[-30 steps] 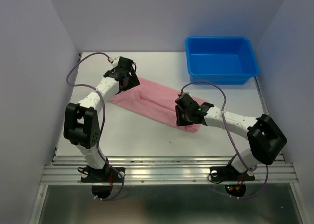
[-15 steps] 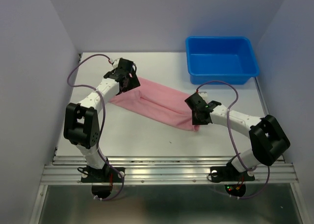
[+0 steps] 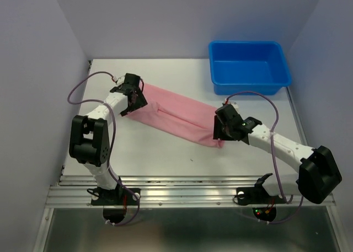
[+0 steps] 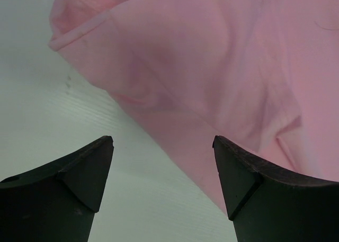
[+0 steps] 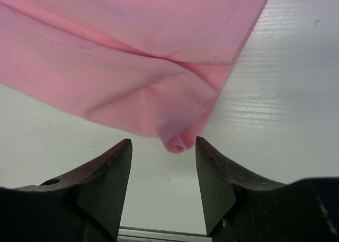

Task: Roll the t-shirts
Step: Fold the T-shirt at the center of the board.

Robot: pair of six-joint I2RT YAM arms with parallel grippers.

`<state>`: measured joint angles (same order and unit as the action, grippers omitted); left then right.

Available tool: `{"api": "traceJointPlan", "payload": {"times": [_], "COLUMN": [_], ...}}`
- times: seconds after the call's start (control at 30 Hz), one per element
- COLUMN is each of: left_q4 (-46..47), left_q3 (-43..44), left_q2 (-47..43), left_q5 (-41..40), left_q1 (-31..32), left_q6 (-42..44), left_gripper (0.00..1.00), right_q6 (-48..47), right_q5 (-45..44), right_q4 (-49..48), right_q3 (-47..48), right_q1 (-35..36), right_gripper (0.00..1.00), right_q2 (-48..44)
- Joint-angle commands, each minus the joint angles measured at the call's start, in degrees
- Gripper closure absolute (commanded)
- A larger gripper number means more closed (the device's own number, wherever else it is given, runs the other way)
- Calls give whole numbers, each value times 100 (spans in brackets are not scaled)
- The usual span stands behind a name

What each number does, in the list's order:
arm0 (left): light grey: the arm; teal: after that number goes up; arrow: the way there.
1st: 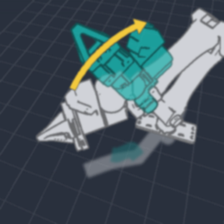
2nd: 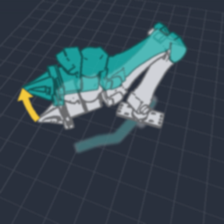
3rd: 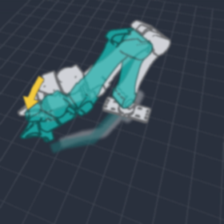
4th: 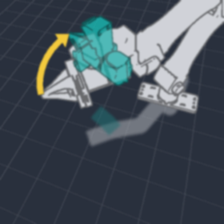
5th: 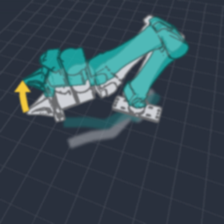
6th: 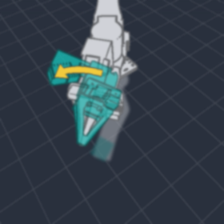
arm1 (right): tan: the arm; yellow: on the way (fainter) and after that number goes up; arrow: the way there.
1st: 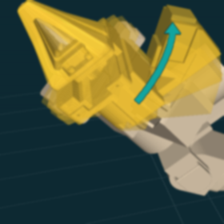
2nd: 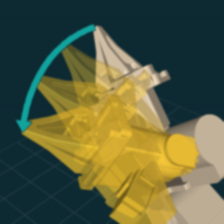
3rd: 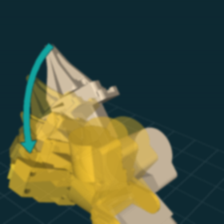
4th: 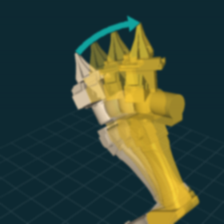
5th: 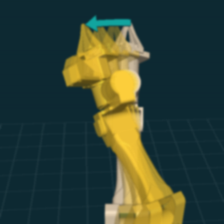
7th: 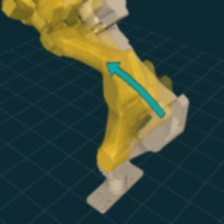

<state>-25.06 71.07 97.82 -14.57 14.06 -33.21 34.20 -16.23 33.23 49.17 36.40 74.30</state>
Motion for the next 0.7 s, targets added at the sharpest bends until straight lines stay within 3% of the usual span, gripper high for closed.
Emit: {"api": "traceJointPlan", "payload": {"times": [0.0, 0.13, 0.23, 0.53, 0.67], "left_q4": [36, 282, 493, 704, 704], "left_q3": [-469, -804, -858, -744, -621], "left_q2": [-386, -475, -352, 211, 448], "left_q5": [49, 331, 480, 464, 367], "left_q1": [-447, -676, -686, -686, -686], "left_q6": [-98, -159, -238, -405, -441], "left_gripper": [12, 12, 18, 36, 50], "right_q6": [149, 79, 9, -115, -115], "right_q5": [454, 480, 498, 498, 436], "right_q4": [-353, -361, -405, -572, -747], "right_q3": [-197, -249, -293, -504, -575], "right_q1": [16, 16, 16, 16, 16], "right_gripper": [43, 43, 45, 49, 53], "right_q2": [-144, -83, -21, 128, 286]}}
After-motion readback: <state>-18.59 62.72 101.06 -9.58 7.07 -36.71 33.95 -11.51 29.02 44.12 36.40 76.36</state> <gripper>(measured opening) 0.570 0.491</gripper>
